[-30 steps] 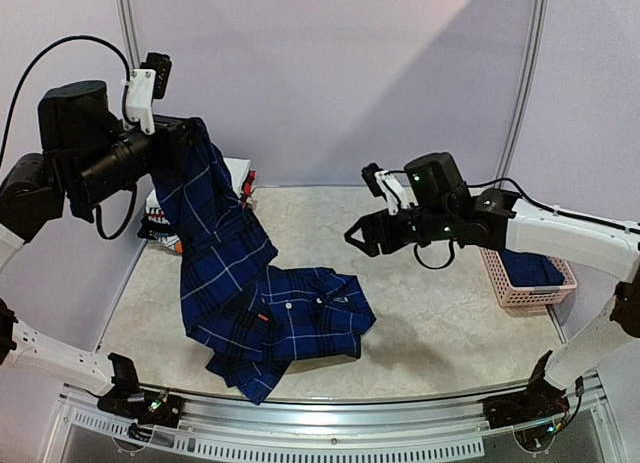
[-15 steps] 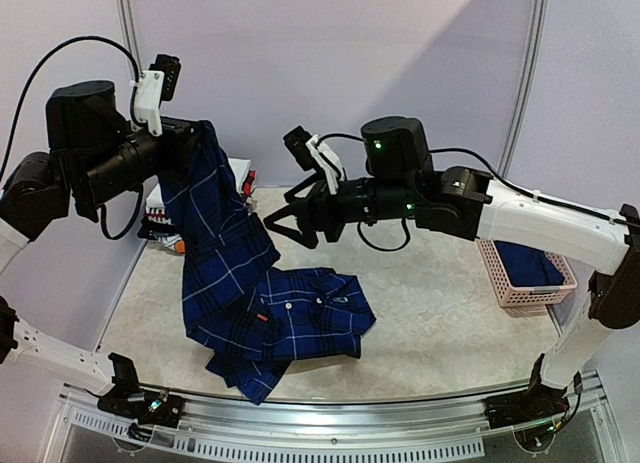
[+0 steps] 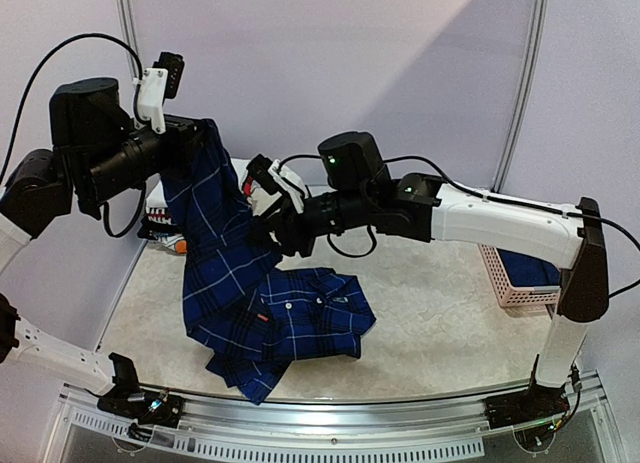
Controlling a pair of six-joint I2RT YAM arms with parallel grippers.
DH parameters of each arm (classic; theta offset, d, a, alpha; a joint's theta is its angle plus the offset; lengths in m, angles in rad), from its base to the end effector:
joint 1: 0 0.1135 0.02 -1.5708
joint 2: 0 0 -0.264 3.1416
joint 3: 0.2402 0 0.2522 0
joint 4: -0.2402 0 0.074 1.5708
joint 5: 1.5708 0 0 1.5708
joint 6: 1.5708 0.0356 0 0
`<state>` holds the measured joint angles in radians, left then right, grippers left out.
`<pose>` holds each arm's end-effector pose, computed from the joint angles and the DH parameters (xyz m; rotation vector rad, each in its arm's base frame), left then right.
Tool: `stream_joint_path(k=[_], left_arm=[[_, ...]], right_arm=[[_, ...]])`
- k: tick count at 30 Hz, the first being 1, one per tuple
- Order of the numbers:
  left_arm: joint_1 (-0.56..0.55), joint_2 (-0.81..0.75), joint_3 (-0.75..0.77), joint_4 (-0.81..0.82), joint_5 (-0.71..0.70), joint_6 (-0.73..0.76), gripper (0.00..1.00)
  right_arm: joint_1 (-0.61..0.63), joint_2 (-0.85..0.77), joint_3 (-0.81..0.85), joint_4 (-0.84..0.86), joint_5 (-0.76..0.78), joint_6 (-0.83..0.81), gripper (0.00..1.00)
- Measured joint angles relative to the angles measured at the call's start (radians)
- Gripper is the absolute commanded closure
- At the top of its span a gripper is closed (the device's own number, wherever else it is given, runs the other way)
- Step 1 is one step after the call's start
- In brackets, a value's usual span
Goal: Fold and stack the mixed laundry pile
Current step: Pick up the crumpled shirt from the corner of the board, then flatten out the crumpled shirt at the center of the board.
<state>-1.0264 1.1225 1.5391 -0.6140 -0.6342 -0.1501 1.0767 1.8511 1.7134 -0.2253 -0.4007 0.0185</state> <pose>0.1247 -0.1653 0.4853 0.3034 1.7124 -0.3055 0.1982 0.3972 0.3551 -1.2829 1.6250 1.0919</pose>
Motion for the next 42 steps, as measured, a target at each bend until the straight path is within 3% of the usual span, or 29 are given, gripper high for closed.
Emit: stream_joint_path(k=[2, 3, 9, 13, 21, 29, 38, 42], left_arm=[[0.002, 0.005, 0.002, 0.0, 0.0, 0.0, 1.0], [0.002, 0.008, 0.005, 0.0, -0.001, 0.0, 1.0], [0.005, 0.035, 0.089, -0.021, -0.027, 0.029, 1.0], [0.014, 0.058, 0.216, -0.039, -0.091, 0.088, 1.0], [0.031, 0.195, 0.578, -0.008, -0.221, 0.312, 1.0], [0.03, 0.37, 0.833, 0.061, -0.224, 0.549, 1.0], [0.029, 0.394, 0.846, 0.066, -0.157, 0.587, 1.0], [0.029, 0.341, 0.752, 0.033, -0.065, 0.502, 1.0]], right_arm=[[0.008, 0.004, 0.0, -0.006, -0.002, -0.011, 0.99], [0.013, 0.004, 0.0, -0.01, 0.0, -0.015, 1.0], [0.025, -0.008, -0.001, -0.021, 0.067, -0.024, 1.0], [0.025, -0.099, -0.007, -0.063, 0.187, -0.044, 1.0], [0.018, -0.378, 0.077, -0.086, 0.478, -0.139, 1.0], [-0.06, -0.431, 0.248, -0.083, 0.647, -0.232, 1.0], [-0.09, -0.435, 0.279, -0.112, 0.726, -0.352, 1.0], [-0.097, -0.497, 0.121, -0.103, 0.78, -0.325, 1.0]])
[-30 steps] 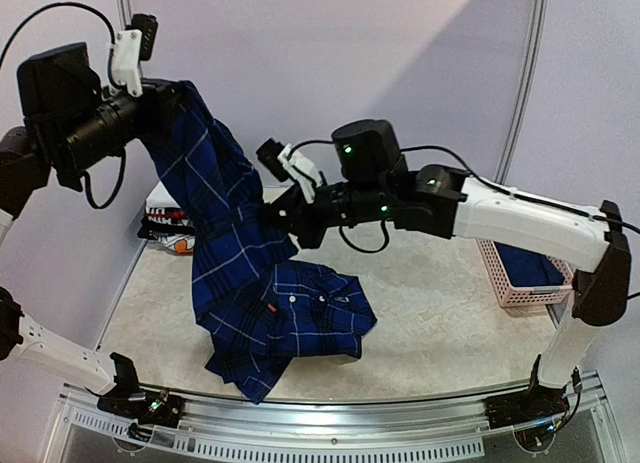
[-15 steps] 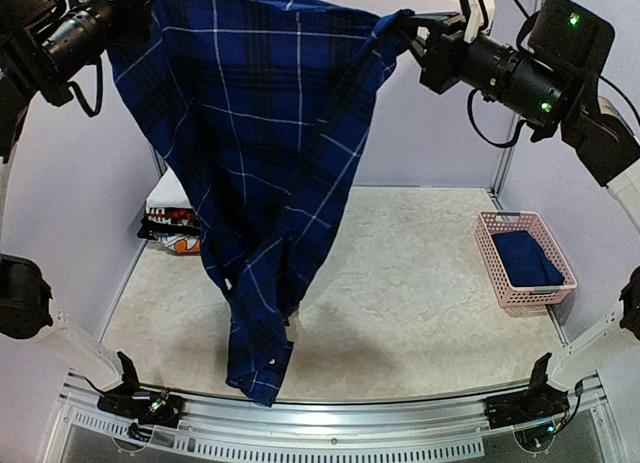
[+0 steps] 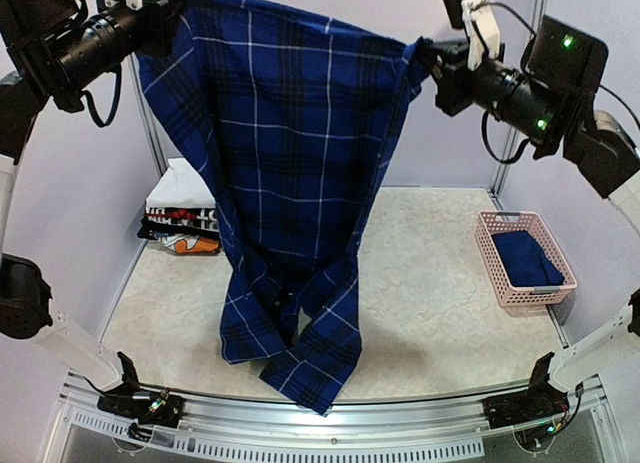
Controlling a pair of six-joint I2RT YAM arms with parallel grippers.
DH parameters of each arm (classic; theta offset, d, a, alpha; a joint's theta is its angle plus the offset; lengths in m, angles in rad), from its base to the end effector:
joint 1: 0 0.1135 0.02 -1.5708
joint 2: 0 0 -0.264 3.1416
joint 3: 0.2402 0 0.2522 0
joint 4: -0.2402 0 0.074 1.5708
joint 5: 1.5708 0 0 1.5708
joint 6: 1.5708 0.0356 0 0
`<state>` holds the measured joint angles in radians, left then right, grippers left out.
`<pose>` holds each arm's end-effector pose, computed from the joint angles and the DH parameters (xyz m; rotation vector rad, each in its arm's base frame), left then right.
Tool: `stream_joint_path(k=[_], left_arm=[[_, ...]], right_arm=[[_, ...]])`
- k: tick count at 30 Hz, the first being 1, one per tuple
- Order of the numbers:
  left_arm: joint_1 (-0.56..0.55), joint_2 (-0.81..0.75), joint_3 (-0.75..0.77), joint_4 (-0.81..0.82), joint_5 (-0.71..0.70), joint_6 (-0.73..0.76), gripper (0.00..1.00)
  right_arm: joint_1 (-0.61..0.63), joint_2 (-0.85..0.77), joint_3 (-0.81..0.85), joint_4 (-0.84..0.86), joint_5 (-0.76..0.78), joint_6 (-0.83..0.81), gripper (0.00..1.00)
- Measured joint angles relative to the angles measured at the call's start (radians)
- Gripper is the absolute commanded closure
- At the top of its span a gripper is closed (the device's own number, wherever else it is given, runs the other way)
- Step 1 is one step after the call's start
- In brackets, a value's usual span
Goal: Fold and stack the mixed laundry pile
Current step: Flatten out the crumpled shirt at the center of the board.
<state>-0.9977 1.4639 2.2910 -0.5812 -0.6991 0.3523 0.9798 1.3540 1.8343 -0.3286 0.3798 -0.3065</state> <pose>0.1341 -0.1655 0.6215 0.3260 1.3448 -0.0763 0.1550 0.2074 0.5539 -0.5894 1.3095 0.2848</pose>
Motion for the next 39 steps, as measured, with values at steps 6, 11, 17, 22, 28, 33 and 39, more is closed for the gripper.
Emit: stream_joint_path(k=[6, 11, 17, 22, 28, 33, 39], left_arm=[[0.001, -0.026, -0.2, -0.037, 0.194, -0.142, 1.0], [0.002, 0.063, -0.315, -0.037, 0.377, -0.253, 1.0], [0.005, 0.346, -0.276, 0.007, 0.637, -0.407, 1.0], [-0.004, 0.642, -0.176, 0.024, 0.821, -0.5, 1.0], [-0.034, 0.894, -0.055, -0.006, 0.945, -0.55, 0.94], [-0.054, 0.963, 0.046, -0.038, 0.971, -0.574, 0.3], [-0.047, 0.866, -0.071, -0.027, 0.856, -0.576, 0.01]], right_arm=[[-0.01, -0.16, -0.372, -0.029, 0.181, 0.167, 1.0], [-0.042, -0.32, -0.6, -0.153, 0.384, 0.404, 0.91], [-0.065, -0.437, -0.666, -0.517, 0.59, 0.757, 0.36], [-0.065, -0.447, -0.651, -0.744, 0.638, 0.978, 0.26], [-0.065, -0.509, -0.658, -0.689, 0.506, 0.931, 0.24], [-0.065, -0.556, -0.74, -0.497, 0.255, 0.828, 0.26], [-0.058, -0.456, -0.822, -0.303, -0.077, 0.762, 0.28]])
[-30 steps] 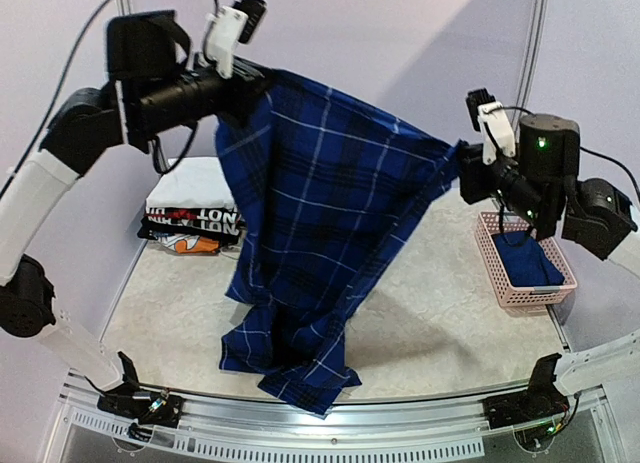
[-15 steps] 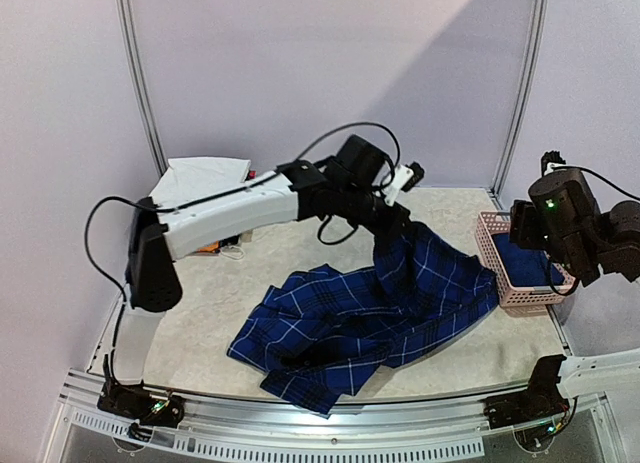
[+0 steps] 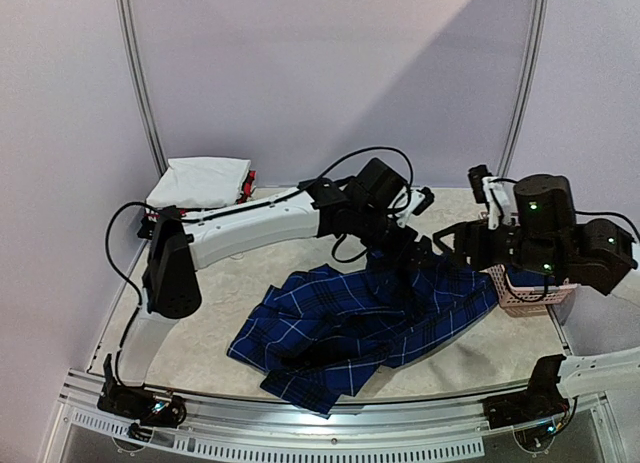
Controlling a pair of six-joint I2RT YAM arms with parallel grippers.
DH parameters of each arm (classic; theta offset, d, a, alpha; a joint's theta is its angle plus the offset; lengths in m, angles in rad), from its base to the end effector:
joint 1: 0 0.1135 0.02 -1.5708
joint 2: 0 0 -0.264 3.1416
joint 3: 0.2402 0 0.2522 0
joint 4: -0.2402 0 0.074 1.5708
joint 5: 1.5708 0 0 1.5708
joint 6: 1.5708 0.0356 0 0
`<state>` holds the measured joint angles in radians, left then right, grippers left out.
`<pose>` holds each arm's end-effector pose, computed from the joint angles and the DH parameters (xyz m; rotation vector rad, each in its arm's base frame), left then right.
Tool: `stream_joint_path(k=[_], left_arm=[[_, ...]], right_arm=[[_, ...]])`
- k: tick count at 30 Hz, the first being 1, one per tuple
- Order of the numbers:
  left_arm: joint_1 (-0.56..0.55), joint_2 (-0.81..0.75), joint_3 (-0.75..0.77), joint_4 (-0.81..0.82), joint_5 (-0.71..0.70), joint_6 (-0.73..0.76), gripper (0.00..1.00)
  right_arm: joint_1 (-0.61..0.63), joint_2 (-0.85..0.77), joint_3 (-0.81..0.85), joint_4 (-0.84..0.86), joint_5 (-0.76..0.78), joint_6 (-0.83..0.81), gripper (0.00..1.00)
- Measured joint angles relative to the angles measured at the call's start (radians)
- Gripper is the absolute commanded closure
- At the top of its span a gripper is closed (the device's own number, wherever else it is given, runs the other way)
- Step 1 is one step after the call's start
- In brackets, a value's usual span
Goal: Fold and stack the mixed laundry pile
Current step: Flatten out the crumpled shirt at the center of the board.
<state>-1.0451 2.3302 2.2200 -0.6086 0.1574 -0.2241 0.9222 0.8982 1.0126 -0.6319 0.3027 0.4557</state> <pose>0.2631 -0.4647 0.2658 1.0463 2.1868 -0.8056 0.1207 0.1417 0.3542 -0.3039 2.0838 0.5284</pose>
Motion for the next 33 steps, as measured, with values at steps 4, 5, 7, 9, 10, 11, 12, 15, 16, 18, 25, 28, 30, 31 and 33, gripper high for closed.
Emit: stream_joint_path(k=[4, 5, 7, 9, 10, 11, 12, 15, 16, 18, 25, 28, 30, 31, 33], left_arm=[[0.023, -0.183, -0.238, 0.002, -0.129, 0.0, 0.0], [0.032, -0.244, -0.304, 0.006, -0.164, -0.006, 0.01], [0.059, -0.37, -0.436, 0.025, -0.221, -0.023, 0.0], [0.094, -0.485, -0.556, 0.05, -0.267, -0.045, 0.0], [0.116, -0.544, -0.622, 0.059, -0.295, -0.059, 0.0], [0.131, -0.591, -0.681, 0.069, -0.322, -0.07, 0.0], [0.15, -0.637, -0.747, 0.074, -0.354, -0.086, 0.0], [0.167, -0.716, -0.915, 0.088, -0.426, -0.125, 0.01], [0.164, -0.733, -0.97, 0.09, -0.438, -0.14, 0.01], [0.156, -0.763, -1.073, 0.079, -0.456, -0.172, 0.01], [0.08, -0.972, -1.344, 0.056, -0.511, -0.274, 0.0], [0.037, -1.084, -1.42, 0.055, -0.523, -0.311, 0.0], [0.016, -1.153, -1.462, 0.05, -0.528, -0.334, 0.01], [0.008, -1.181, -1.478, 0.049, -0.531, -0.346, 0.01], [-0.008, -1.223, -1.504, 0.05, -0.535, -0.363, 0.0]], right_arm=[[0.042, 0.097, 0.0, 0.074, -0.083, -0.006, 0.29], [0.056, 0.123, 0.005, 0.086, -0.092, -0.006, 0.29], [0.085, 0.174, 0.018, 0.109, -0.103, -0.005, 0.29], [0.116, 0.229, 0.031, 0.137, -0.105, -0.005, 0.29], [0.13, 0.256, 0.037, 0.15, -0.103, -0.003, 0.29], [0.142, 0.283, 0.045, 0.158, -0.101, 0.001, 0.29], [0.15, 0.314, 0.058, 0.167, -0.092, 0.008, 0.29], [0.172, 0.373, 0.093, 0.163, -0.057, 0.027, 0.28], [0.175, 0.399, 0.111, 0.16, -0.038, 0.036, 0.28], [0.178, 0.442, 0.137, 0.159, -0.003, 0.055, 0.28], [0.181, 0.597, 0.17, 0.092, 0.143, 0.174, 0.3], [0.188, 0.676, 0.205, 0.051, 0.182, 0.233, 0.3], [0.196, 0.737, 0.24, 0.036, 0.2, 0.268, 0.3], [0.199, 0.768, 0.26, 0.022, 0.209, 0.285, 0.3], [0.204, 0.825, 0.299, 0.002, 0.225, 0.314, 0.31]])
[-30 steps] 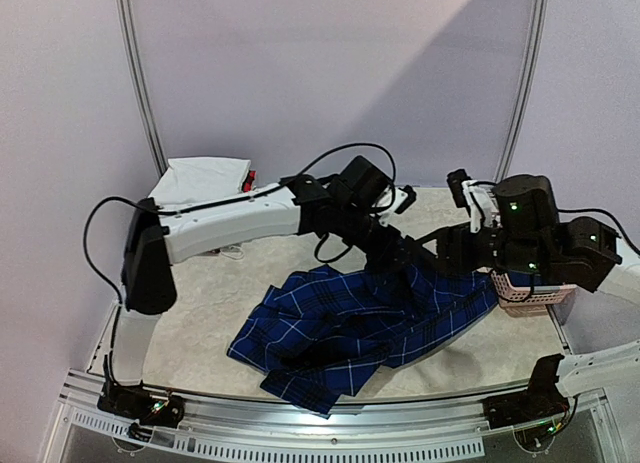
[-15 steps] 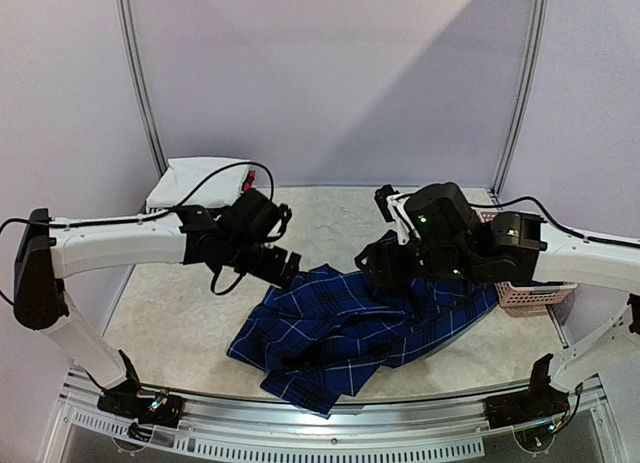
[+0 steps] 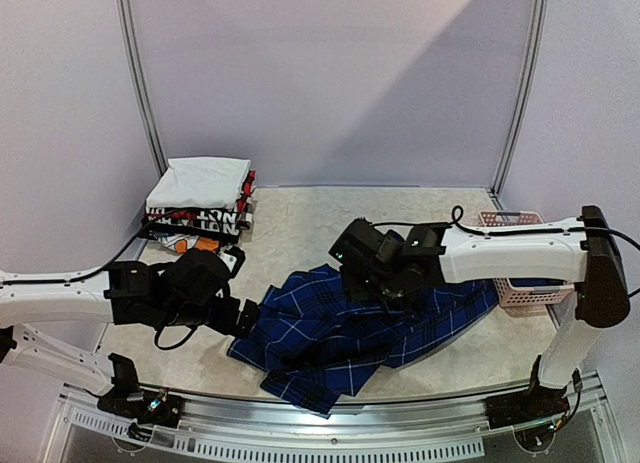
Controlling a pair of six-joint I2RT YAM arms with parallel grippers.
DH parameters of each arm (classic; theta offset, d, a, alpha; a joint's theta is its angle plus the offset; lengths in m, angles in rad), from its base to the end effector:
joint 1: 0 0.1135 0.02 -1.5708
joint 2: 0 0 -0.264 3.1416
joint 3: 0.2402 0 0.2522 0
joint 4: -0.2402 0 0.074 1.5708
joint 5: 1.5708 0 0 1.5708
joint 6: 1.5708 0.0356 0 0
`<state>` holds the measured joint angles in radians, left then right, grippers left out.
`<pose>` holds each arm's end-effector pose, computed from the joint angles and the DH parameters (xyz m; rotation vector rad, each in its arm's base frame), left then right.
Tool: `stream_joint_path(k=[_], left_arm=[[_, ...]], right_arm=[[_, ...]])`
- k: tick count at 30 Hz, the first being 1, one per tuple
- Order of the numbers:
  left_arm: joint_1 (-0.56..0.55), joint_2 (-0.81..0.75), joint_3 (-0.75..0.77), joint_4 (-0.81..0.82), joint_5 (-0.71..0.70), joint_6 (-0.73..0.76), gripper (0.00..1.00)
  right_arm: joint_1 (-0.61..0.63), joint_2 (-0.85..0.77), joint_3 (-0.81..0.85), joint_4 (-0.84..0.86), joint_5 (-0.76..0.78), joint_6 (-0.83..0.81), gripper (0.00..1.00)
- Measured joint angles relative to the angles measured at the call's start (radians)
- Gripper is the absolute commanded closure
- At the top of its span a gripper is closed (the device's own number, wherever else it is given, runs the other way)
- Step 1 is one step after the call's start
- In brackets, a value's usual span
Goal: Fold and stack the mixed laundry pile
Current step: Flatten out the crumpled shirt at the center of the board.
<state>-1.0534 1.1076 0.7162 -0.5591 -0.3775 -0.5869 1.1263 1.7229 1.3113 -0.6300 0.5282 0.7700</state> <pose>0.1171 -0.1792 0.2246 0.4187 2.4088 -0.2539 0.1716 0.3186 0.2410 -0.2534 2.4044 0.1505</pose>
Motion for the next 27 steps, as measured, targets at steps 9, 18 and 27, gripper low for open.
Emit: stream_joint_path(k=[9, 18, 27], left_arm=[[-0.031, -0.05, -0.09, 0.003, -0.008, -0.051, 0.03], [-0.047, -0.055, -0.135, 0.03, -0.005, -0.072, 0.07], [-0.055, -0.063, -0.164, 0.053, 0.0, -0.083, 0.12]], right_arm=[[0.004, 0.188, 0.129, -0.14, 0.098, 0.137, 0.42], [0.003, 0.299, 0.218, -0.238, 0.192, 0.224, 0.62], [-0.03, 0.332, 0.221, -0.269, 0.241, 0.266, 1.0]])
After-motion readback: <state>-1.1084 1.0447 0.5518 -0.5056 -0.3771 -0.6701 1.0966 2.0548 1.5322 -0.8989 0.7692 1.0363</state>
